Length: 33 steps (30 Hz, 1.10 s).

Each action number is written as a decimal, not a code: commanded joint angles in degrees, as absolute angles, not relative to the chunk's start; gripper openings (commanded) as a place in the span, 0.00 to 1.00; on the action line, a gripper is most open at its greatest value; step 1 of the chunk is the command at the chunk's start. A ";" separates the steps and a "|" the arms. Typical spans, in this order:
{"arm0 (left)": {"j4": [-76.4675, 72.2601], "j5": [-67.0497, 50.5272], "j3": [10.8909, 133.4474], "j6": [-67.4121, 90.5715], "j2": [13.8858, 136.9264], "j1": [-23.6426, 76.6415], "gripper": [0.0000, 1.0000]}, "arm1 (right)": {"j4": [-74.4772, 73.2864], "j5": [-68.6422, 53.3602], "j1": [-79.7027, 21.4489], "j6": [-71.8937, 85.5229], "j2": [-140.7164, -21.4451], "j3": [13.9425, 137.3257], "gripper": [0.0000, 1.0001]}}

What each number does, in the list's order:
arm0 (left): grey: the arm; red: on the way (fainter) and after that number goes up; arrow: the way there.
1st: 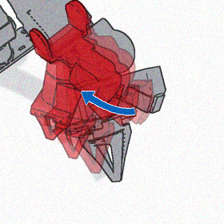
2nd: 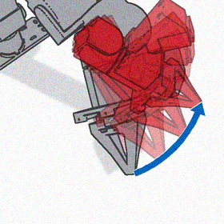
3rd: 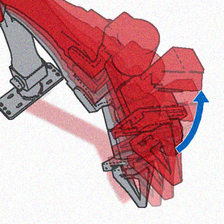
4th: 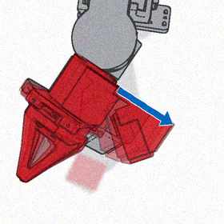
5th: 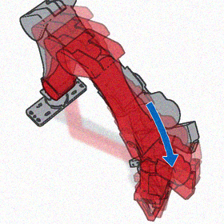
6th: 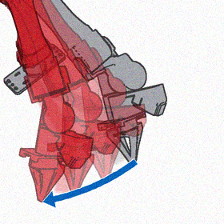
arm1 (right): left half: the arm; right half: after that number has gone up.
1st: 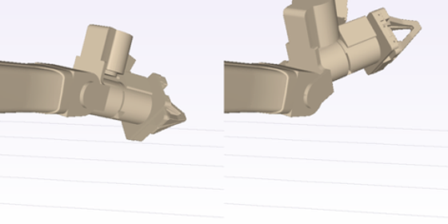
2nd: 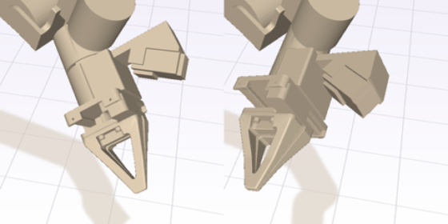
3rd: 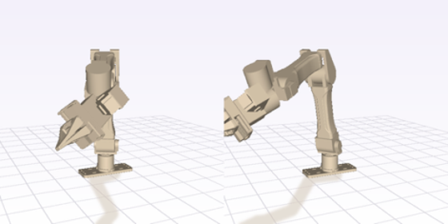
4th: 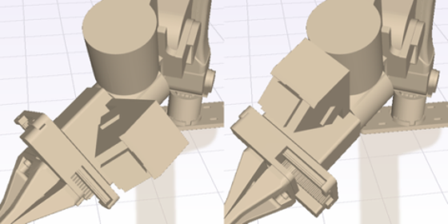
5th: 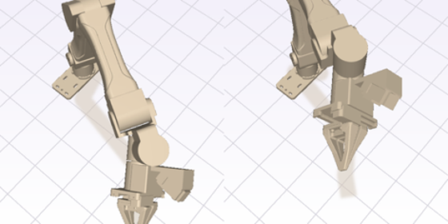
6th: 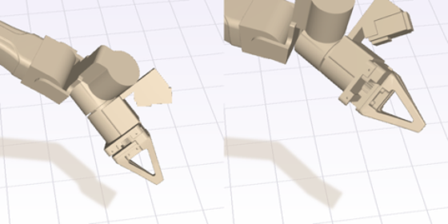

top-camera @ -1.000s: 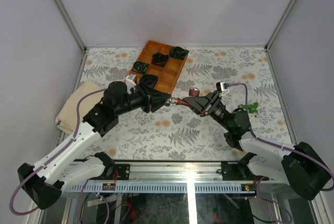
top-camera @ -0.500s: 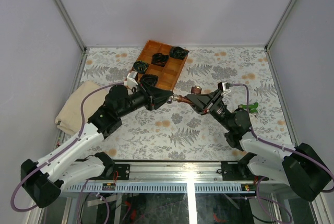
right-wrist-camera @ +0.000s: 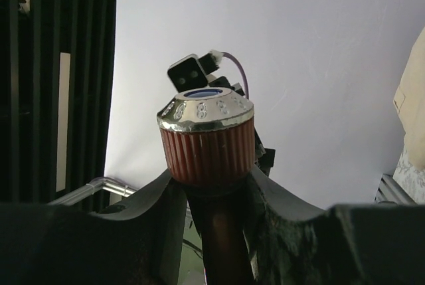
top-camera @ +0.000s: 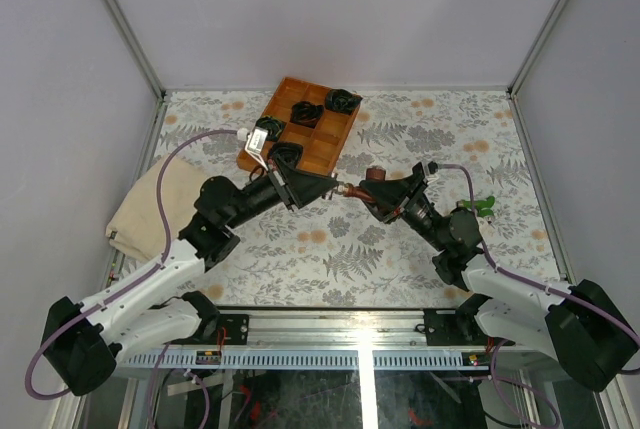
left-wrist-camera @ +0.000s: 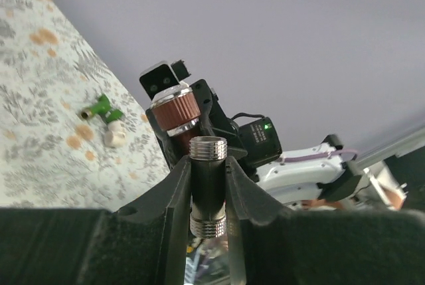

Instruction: Install the water faucets

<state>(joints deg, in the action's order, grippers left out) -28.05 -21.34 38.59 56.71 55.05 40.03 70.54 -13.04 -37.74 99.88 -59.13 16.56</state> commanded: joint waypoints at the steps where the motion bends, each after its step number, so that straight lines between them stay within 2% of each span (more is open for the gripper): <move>1: -37.17 -30.98 36.54 41.97 56.15 41.59 0.09 | 70.58 -15.38 -38.58 102.86 -58.31 18.75 0.00; 8: -33.92 -30.16 35.71 33.05 54.96 41.59 0.17 | 68.82 -14.51 -38.58 102.77 -56.38 18.28 0.00; 11: -29.77 -29.40 37.51 32.26 54.76 41.57 0.21 | 68.42 -14.06 -38.53 102.50 -55.76 18.02 0.00; 14: -26.79 -29.80 39.01 32.72 55.01 41.57 0.30 | 68.25 -13.36 -38.58 102.41 -55.17 17.87 0.00; 17: -26.00 -30.77 39.20 33.31 55.04 41.58 0.32 | 67.56 -12.85 -38.56 102.28 -54.58 17.53 0.00; 19: -26.22 -31.34 39.04 33.40 54.95 41.57 0.30 | 67.27 -12.85 -38.58 102.15 -54.29 17.50 0.00; 22: -26.29 -31.11 38.83 33.16 54.50 41.56 0.19 | 66.44 -12.91 -38.58 101.79 -53.80 17.53 0.00; 23: -26.62 -30.85 38.70 33.29 54.30 41.58 0.19 | 65.74 -12.96 -38.56 101.45 -53.45 17.56 0.00; 25: -27.31 -30.49 38.67 33.48 54.23 41.57 0.23 | 64.03 -13.12 -38.58 100.71 -52.84 17.79 0.00; 28: -27.62 -30.00 38.90 33.57 54.28 41.57 0.36 | 63.16 -13.24 -38.58 100.19 -52.24 17.93 0.00; 33: -26.54 -28.83 39.43 33.19 54.26 41.57 0.38 | 62.41 -13.28 -38.58 100.02 -52.16 17.92 0.00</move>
